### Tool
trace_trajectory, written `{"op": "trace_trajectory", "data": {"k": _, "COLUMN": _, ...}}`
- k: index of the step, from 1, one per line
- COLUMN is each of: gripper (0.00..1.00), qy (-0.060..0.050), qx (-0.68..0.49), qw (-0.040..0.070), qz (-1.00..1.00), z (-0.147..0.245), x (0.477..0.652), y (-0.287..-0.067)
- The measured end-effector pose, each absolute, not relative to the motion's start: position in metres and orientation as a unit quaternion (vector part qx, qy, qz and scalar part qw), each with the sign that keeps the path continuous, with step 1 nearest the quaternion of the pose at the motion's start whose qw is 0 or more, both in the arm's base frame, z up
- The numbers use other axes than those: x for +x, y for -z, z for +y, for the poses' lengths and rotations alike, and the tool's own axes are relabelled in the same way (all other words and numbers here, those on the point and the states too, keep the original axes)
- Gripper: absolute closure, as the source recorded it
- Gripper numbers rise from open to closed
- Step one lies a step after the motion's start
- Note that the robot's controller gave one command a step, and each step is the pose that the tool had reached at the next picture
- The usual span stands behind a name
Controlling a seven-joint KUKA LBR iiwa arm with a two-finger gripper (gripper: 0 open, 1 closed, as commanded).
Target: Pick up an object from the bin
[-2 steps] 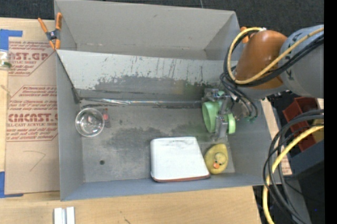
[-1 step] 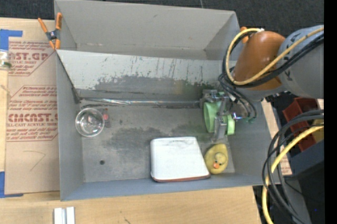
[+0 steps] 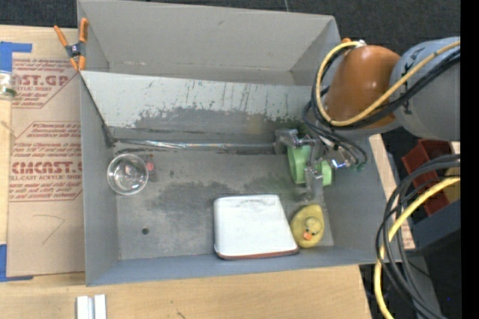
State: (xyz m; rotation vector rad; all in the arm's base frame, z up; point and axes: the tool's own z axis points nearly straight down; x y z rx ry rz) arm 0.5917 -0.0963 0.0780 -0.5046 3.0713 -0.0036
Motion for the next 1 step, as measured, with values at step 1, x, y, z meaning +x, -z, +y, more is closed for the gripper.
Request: {"op": "trace_trajectory", "data": {"k": 1, "gripper": 1.0, "qy": -0.004, "qx": -0.209, "qw": 0.02, "qz": 0.978, "z": -0.0937, "x": 0.5982, "y": -0.0822}}
